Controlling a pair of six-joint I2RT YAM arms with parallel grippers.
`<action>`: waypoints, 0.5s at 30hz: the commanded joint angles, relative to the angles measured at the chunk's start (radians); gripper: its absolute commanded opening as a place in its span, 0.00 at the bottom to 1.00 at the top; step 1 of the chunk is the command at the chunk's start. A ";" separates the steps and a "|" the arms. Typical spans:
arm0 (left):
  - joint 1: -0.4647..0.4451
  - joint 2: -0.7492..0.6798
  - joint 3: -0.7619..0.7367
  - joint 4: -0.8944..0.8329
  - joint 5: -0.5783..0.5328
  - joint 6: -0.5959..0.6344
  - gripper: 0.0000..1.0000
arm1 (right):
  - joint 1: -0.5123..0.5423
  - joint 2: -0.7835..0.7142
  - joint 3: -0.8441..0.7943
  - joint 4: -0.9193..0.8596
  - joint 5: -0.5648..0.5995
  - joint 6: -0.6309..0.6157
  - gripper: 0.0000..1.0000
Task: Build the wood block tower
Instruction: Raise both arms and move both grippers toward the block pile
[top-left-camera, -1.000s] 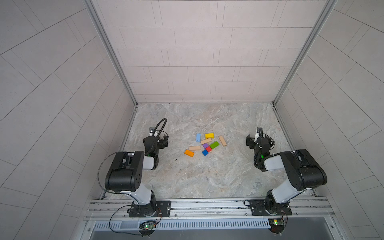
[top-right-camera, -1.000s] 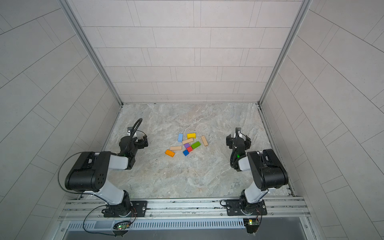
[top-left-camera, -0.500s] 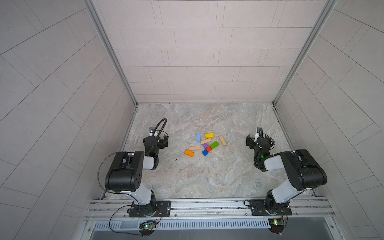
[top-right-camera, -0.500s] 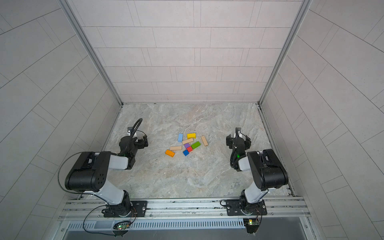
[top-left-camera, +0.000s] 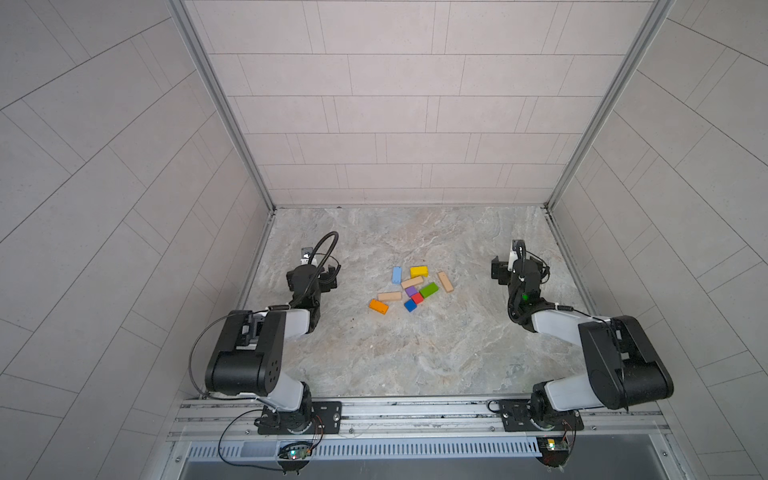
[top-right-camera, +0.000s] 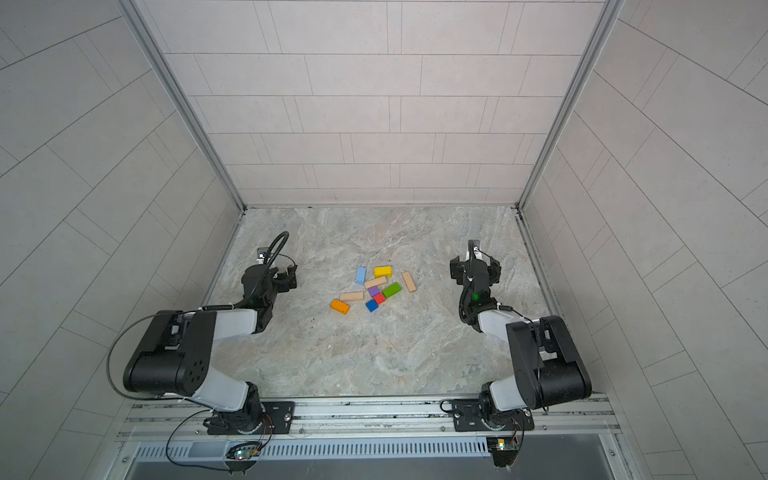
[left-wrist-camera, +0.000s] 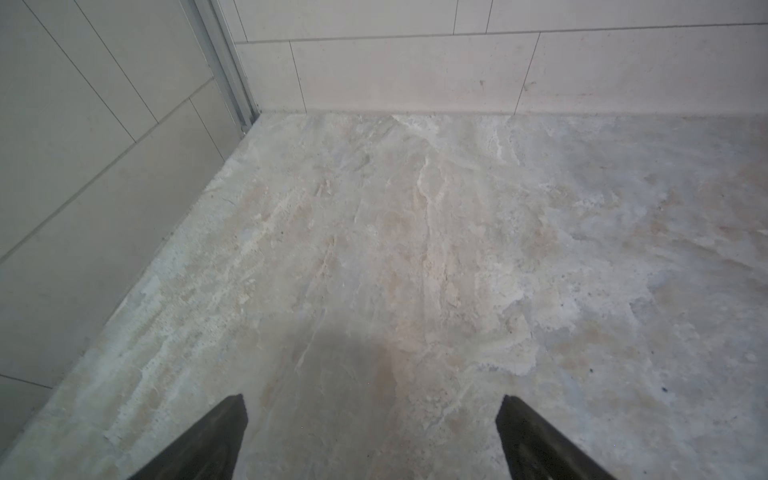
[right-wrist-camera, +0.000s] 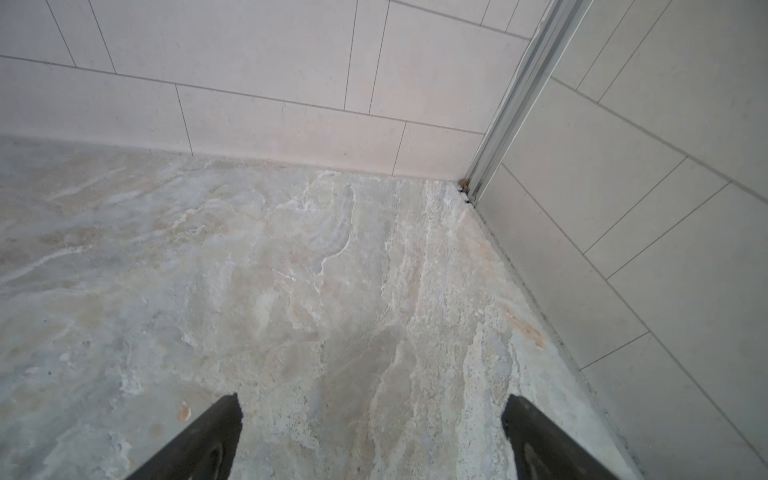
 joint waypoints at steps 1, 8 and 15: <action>-0.048 -0.074 0.105 -0.209 -0.130 0.033 1.00 | 0.036 -0.053 0.118 -0.343 0.096 0.067 0.99; -0.118 -0.159 0.414 -0.744 -0.098 -0.213 1.00 | 0.078 -0.079 0.368 -0.849 0.022 0.338 0.99; -0.134 -0.170 0.623 -1.183 0.119 -0.314 1.00 | 0.157 -0.057 0.464 -1.062 -0.119 0.395 1.00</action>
